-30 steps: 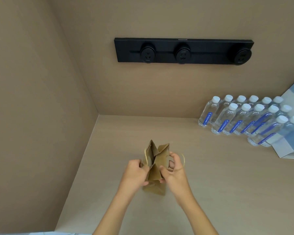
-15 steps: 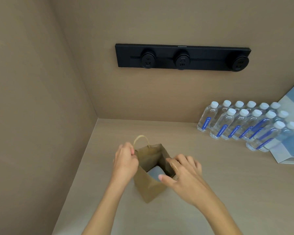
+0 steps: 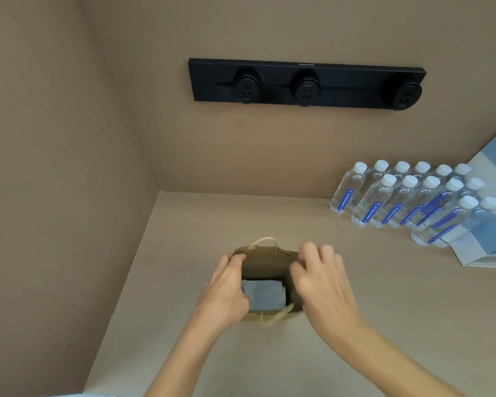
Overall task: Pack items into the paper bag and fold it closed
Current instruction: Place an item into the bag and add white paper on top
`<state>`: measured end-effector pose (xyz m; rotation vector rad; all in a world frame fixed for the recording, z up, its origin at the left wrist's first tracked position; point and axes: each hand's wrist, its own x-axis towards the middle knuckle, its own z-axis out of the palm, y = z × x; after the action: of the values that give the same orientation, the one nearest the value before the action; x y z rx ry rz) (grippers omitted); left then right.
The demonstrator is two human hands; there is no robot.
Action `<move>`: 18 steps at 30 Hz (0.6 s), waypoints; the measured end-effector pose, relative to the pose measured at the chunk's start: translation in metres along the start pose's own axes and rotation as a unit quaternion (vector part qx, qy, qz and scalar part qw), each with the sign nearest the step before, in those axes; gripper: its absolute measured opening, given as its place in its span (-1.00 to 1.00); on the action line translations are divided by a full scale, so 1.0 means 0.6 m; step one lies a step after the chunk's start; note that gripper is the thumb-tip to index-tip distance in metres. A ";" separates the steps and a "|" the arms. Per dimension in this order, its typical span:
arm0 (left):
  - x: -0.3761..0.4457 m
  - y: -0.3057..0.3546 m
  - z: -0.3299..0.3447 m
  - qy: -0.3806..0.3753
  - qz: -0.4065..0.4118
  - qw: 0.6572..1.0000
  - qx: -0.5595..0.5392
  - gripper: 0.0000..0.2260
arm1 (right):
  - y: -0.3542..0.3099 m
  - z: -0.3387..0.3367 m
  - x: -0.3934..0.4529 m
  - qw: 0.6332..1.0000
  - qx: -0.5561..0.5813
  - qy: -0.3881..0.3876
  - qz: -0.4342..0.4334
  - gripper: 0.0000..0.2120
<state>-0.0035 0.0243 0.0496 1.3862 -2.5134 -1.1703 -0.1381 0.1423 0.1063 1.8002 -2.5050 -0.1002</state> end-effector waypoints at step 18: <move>-0.052 0.035 0.019 -0.052 0.045 0.998 -0.010 -0.17 | -0.033 0.163 0.138 0.825 0.276 -0.405 0.281 -0.82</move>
<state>-0.0042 0.0605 0.0643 1.2249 -2.5961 -1.2782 -0.1537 0.0596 0.0078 1.1394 -3.9271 -0.1453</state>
